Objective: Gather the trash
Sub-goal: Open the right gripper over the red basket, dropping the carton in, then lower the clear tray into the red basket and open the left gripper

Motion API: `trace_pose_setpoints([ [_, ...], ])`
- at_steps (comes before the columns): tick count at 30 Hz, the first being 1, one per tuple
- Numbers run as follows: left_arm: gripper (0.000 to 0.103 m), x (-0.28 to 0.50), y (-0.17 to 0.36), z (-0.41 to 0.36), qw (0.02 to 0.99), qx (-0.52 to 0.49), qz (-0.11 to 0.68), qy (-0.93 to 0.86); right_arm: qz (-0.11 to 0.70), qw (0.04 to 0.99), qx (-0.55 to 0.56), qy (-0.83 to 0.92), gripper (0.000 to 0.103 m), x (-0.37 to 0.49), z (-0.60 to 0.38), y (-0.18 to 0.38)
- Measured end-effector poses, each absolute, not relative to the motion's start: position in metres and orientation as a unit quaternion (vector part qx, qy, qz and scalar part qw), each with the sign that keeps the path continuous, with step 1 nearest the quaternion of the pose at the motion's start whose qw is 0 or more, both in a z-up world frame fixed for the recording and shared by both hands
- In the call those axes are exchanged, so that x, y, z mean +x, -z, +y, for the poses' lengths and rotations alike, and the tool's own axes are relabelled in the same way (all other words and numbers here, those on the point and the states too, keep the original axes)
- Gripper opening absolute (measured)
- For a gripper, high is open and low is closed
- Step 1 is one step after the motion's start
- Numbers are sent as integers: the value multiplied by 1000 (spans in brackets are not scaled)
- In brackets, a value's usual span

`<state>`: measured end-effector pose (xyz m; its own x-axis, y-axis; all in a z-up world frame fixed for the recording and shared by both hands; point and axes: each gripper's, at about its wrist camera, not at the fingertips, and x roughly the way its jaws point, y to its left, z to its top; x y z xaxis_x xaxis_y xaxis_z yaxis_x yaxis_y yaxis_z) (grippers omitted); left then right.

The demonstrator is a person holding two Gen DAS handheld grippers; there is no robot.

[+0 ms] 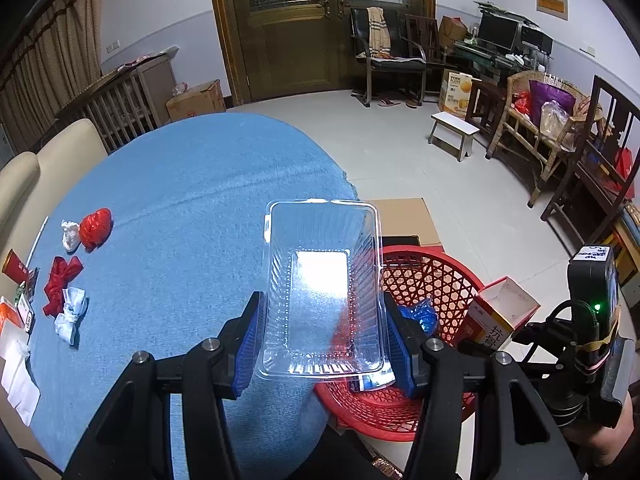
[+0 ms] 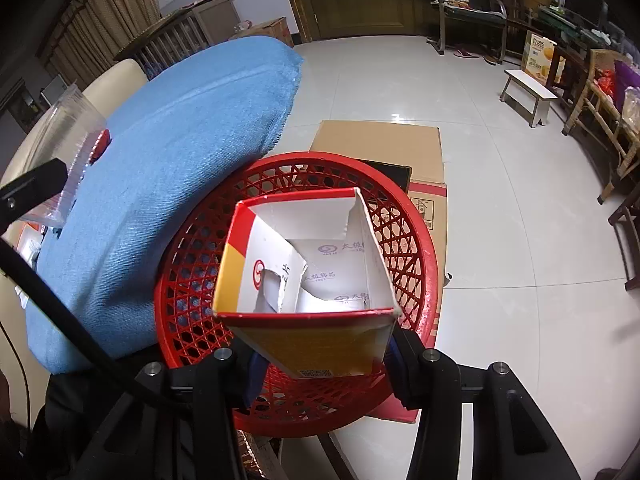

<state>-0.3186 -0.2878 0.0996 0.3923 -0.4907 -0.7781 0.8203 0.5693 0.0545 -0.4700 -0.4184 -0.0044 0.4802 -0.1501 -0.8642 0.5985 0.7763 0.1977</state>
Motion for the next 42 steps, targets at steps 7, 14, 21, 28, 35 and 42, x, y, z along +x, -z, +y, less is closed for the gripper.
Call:
trace_pose_setpoints([
  [7, 57, -318, -99, -287, 803, 219, 375, 409, 460, 821, 251, 228, 56, -466, -419, 5],
  [14, 57, -321, -94, -292, 796, 225, 380, 413, 439, 823, 272, 238, 77, -471, -427, -2],
  [21, 57, -332, -84, -302, 782, 240, 387, 426, 403, 833, 281, 255, 77, -484, -439, -25],
  [28, 57, -344, -72, -317, 764, 264, 389, 441, 378, 840, 290, 259, 77, -493, -446, -37],
  [35, 57, -350, -64, -327, 755, 277, 393, 446, 363, 838, 300, 274, 77, -505, -455, -42],
  [42, 58, -352, -55, -335, 748, 288, 400, 444, 356, 838, 307, 279, 77, -511, -462, -46],
])
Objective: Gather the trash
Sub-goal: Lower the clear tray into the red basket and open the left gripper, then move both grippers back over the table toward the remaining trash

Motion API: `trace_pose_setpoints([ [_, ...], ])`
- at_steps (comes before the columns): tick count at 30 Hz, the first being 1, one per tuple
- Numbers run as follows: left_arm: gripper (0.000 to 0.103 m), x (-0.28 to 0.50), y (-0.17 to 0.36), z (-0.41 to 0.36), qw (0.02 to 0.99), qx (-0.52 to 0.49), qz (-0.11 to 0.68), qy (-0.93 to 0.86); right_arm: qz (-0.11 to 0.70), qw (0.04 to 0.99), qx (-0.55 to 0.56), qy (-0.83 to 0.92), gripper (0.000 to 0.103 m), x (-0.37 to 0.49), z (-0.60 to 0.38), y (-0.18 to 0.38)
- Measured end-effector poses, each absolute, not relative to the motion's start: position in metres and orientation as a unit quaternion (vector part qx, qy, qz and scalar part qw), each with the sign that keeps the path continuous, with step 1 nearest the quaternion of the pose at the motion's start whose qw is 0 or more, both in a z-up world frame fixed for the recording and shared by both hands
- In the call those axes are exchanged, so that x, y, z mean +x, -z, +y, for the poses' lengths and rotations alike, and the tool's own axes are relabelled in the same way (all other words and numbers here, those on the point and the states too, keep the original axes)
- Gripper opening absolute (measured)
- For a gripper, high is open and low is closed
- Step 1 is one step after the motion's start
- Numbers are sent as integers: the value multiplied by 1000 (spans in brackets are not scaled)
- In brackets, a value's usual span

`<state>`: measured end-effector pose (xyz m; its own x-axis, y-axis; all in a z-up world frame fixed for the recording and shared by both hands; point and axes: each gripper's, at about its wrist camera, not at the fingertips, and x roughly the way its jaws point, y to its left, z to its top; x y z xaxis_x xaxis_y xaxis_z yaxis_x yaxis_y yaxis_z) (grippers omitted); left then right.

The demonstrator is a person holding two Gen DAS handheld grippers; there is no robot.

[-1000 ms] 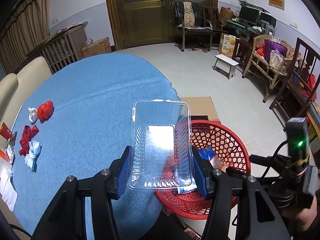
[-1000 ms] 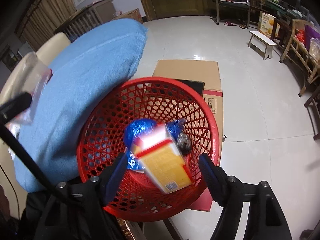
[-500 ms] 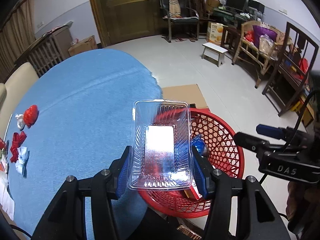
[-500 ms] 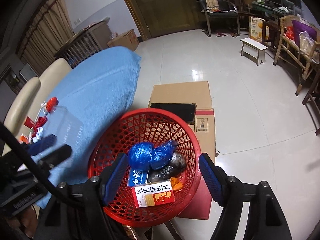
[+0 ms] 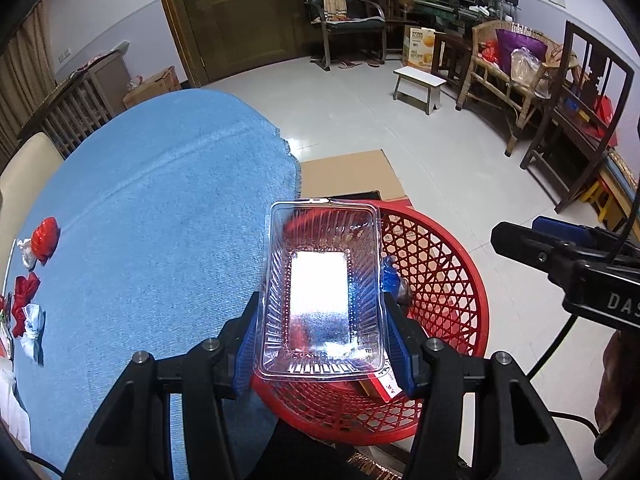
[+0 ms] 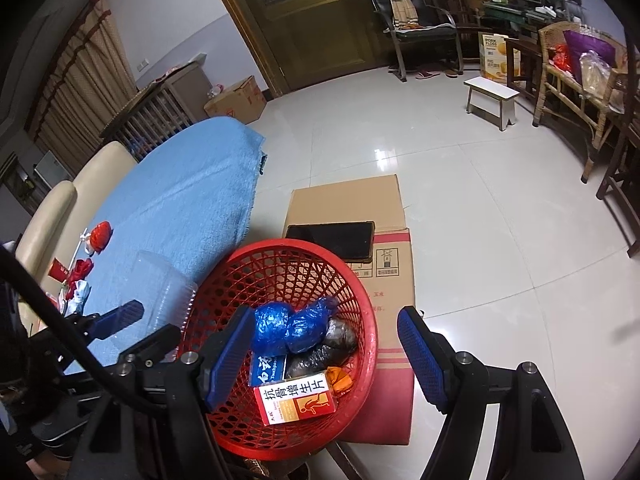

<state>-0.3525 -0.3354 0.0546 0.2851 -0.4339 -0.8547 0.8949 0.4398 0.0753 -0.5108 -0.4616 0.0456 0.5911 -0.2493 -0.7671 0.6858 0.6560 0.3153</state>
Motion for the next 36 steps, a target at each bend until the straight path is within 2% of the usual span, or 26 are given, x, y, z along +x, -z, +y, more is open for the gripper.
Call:
trace_pose_setpoints([
  [2, 59, -353, -50, -339, 741, 296, 407, 445, 355, 838, 306, 279, 77, -511, -461, -46],
  [4, 75, -354, -43, -344, 731, 315, 413, 443, 354, 838, 307, 279, 77, -511, -462, -47],
  [5, 77, -356, -40, -346, 728, 325, 414, 441, 353, 839, 307, 280, 77, -511, -462, -48],
  [9, 77, -357, -34, -346, 717, 331, 422, 444, 343, 841, 307, 285, 77, -515, -464, -52],
  [19, 78, -330, -54, -319, 730, 270, 440, 449, 344, 843, 302, 282, 77, -510, -461, -57],
  [36, 78, -221, -74, -188, 814, 120, 461, 332, 388, 862, 253, 206, 77, -437, -399, -59],
])
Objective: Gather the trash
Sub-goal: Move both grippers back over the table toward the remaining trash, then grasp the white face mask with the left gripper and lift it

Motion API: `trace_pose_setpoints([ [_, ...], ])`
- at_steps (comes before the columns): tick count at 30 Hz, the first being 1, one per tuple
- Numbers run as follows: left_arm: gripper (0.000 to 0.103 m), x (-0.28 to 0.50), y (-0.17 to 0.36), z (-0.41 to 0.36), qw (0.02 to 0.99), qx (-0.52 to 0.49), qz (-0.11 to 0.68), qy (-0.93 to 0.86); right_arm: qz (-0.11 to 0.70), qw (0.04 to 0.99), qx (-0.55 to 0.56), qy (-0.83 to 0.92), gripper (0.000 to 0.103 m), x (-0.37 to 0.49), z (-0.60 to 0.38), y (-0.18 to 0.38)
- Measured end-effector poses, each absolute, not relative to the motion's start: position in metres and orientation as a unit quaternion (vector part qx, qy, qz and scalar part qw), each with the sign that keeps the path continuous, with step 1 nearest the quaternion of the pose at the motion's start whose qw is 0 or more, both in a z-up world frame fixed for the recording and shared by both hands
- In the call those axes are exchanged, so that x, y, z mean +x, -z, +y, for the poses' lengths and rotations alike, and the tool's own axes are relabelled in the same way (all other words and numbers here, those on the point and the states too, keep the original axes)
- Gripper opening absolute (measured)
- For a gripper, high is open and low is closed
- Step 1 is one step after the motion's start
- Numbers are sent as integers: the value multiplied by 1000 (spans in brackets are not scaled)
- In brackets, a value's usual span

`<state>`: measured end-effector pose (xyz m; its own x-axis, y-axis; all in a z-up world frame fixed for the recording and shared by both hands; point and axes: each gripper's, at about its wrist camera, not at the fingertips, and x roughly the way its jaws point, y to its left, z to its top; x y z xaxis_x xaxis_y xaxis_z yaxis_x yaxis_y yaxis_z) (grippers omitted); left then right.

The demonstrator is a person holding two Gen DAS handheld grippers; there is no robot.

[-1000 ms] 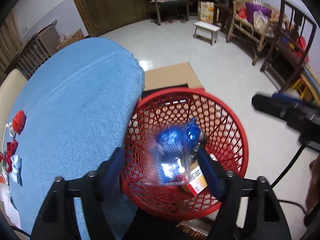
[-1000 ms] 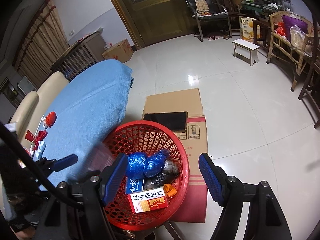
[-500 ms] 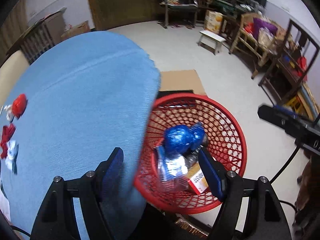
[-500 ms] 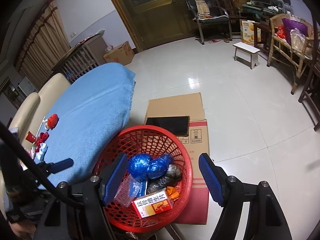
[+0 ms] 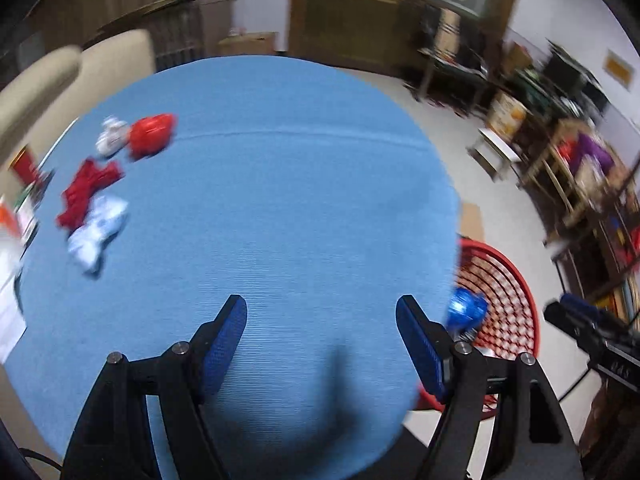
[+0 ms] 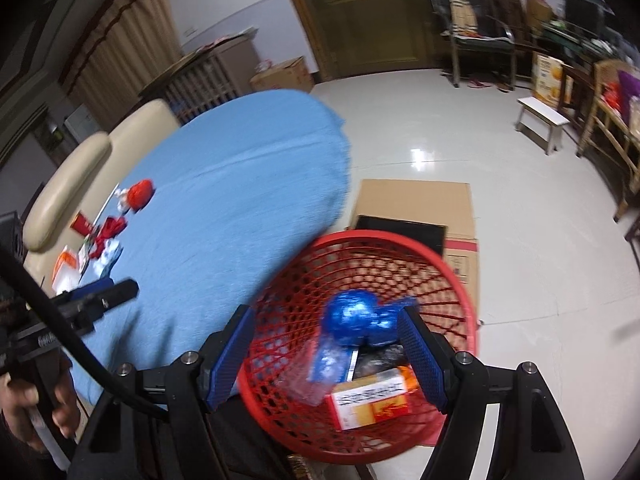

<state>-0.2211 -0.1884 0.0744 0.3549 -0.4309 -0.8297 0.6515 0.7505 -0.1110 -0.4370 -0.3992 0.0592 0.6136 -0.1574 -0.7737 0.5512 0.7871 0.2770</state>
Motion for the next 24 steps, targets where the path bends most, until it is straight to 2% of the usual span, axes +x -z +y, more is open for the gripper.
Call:
trace_pose_setpoints([
  [7, 78, -163, -76, -134, 844, 78, 457, 270, 412, 869, 220, 165, 77, -393, -363, -63],
  [13, 78, -110, -77, -107, 865, 82, 438, 229, 425, 875, 195, 127, 77, -353, -331, -69],
  [24, 78, -47, -40, -90, 852, 102, 449, 249, 439, 877, 167, 98, 77, -318, -299, -78],
])
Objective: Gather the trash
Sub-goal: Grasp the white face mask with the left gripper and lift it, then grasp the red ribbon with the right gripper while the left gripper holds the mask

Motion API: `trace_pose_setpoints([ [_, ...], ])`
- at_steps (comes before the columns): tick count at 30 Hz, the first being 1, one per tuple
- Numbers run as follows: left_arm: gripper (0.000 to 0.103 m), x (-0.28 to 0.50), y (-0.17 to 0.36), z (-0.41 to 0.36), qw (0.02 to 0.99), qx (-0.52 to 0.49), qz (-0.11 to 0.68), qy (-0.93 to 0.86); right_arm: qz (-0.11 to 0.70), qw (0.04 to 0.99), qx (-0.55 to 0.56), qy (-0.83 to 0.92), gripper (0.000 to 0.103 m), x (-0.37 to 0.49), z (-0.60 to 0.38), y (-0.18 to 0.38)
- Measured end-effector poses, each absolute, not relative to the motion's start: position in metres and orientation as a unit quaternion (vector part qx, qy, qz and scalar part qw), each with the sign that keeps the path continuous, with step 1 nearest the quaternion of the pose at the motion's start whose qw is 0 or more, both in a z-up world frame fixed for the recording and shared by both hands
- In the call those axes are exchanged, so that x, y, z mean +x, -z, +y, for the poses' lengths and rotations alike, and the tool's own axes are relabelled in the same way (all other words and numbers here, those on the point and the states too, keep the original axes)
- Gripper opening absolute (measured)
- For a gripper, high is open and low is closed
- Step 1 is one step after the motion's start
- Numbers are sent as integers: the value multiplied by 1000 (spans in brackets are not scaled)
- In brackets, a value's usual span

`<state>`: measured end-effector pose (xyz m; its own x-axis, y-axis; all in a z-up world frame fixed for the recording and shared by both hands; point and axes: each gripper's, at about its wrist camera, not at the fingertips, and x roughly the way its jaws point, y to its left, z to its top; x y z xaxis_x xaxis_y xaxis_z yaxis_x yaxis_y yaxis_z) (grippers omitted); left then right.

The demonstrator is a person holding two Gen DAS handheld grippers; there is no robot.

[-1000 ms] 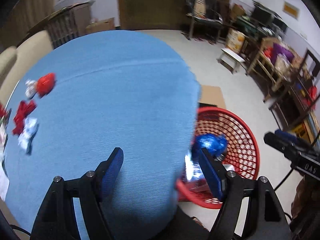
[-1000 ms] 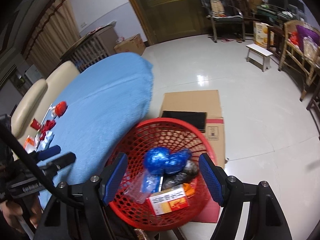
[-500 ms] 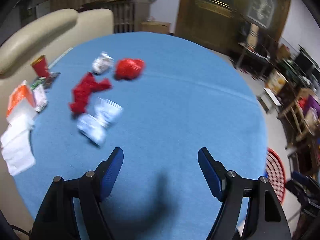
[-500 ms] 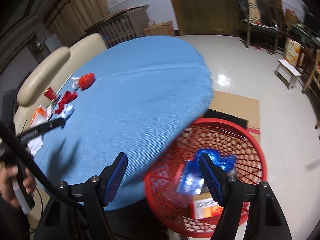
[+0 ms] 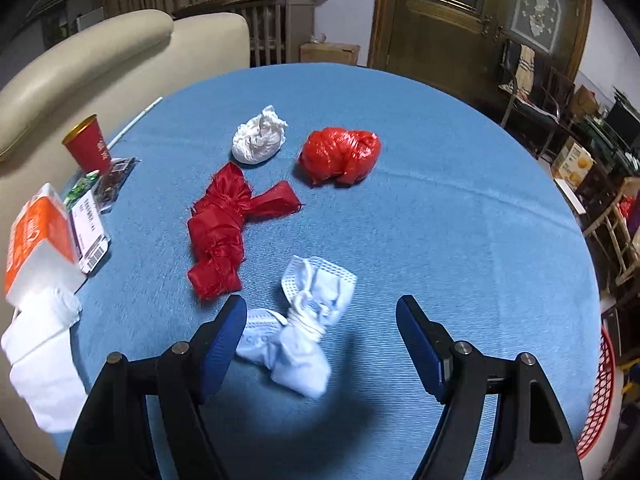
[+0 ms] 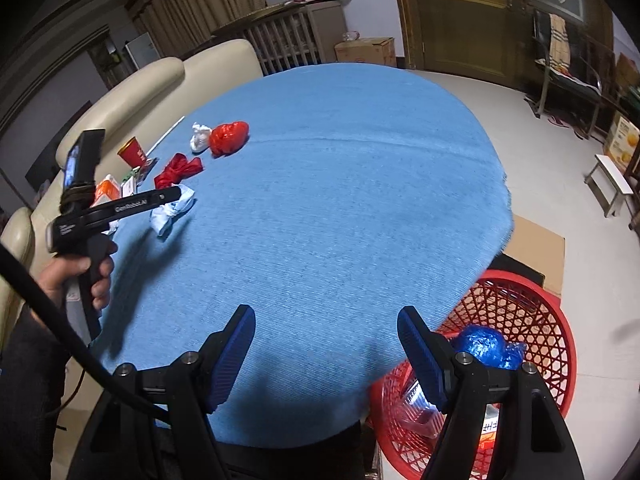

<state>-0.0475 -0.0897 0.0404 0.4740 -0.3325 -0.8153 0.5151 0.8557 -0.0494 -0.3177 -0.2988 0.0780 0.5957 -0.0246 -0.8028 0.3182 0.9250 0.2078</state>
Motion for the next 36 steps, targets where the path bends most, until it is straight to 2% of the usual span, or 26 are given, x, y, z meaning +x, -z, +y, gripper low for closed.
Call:
trace_pose_setpoints([
  [8, 75, -39, -26, -100, 840, 133, 459, 256, 448, 874, 164, 92, 77, -307, -292, -74],
  [10, 55, -36, -23, -99, 840, 135, 464, 248, 450, 874, 163, 90, 77, -304, -291, -73],
  [12, 45, -33, -21, -96, 840, 132, 467, 241, 450, 874, 163, 89, 77, -301, -291, -72],
  [13, 45, -33, -21, -93, 840, 128, 468, 244, 450, 873, 163, 89, 77, -300, -291, -71],
  [17, 45, -34, -21, -88, 840, 126, 463, 251, 455, 872, 163, 83, 77, -295, -288, -68],
  [19, 62, -35, -21, -87, 838, 125, 464, 257, 457, 871, 162, 79, 77, -291, -286, -67],
  [22, 62, -36, -20, -89, 839, 132, 461, 257, 458, 872, 158, 72, 77, -286, -281, -67],
  [23, 58, -36, -20, -90, 840, 134, 461, 255, 458, 872, 157, 70, 77, -285, -280, -67],
  [24, 39, -37, -21, -89, 841, 138, 460, 251, 459, 872, 155, 69, 77, -283, -279, -67],
  [27, 29, -36, -26, -82, 840, 121, 463, 256, 460, 872, 152, 65, 77, -277, -275, -68],
  [36, 26, -64, -44, -22, 870, 68, 449, 191, 459, 876, 145, 34, 77, -231, -255, -66],
])
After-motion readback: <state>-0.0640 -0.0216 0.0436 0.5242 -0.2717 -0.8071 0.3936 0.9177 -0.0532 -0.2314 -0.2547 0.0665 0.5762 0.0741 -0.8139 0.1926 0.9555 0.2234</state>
